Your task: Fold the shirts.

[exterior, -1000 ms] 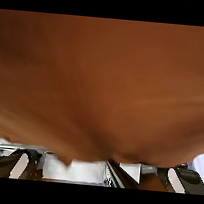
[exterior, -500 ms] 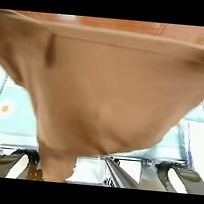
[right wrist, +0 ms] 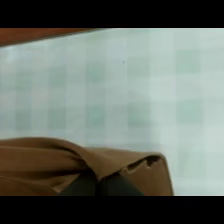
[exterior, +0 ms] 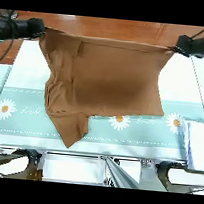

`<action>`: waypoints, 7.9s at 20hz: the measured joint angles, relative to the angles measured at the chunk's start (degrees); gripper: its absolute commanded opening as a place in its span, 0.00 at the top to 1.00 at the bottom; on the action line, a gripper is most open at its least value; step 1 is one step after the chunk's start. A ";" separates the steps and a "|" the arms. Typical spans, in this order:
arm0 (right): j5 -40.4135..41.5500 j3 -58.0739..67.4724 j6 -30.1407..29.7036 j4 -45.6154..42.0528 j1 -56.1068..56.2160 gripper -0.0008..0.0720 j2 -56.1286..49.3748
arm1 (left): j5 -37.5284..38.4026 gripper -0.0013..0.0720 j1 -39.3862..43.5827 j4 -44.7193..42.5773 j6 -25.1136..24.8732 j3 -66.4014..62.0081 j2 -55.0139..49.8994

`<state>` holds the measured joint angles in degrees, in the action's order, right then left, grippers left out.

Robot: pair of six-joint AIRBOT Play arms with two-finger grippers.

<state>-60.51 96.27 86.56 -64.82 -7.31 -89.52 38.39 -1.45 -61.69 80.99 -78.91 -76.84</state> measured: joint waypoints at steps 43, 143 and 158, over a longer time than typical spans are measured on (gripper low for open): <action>-7.19 -56.52 -6.73 7.10 -26.69 0.14 24.37 | 23.61 0.94 -25.51 29.77 -23.23 53.96 10.56; -5.86 -59.80 -13.70 15.61 -23.17 0.14 25.18 | 29.38 0.03 -29.09 16.90 -10.10 57.00 15.26; -12.74 -66.20 -7.41 3.82 -23.54 0.14 26.27 | 23.91 0.94 -19.26 25.00 -21.05 62.14 16.87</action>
<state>-73.25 30.06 79.15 -60.99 -30.85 -63.24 62.30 -20.71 -36.69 59.94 -16.78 -59.96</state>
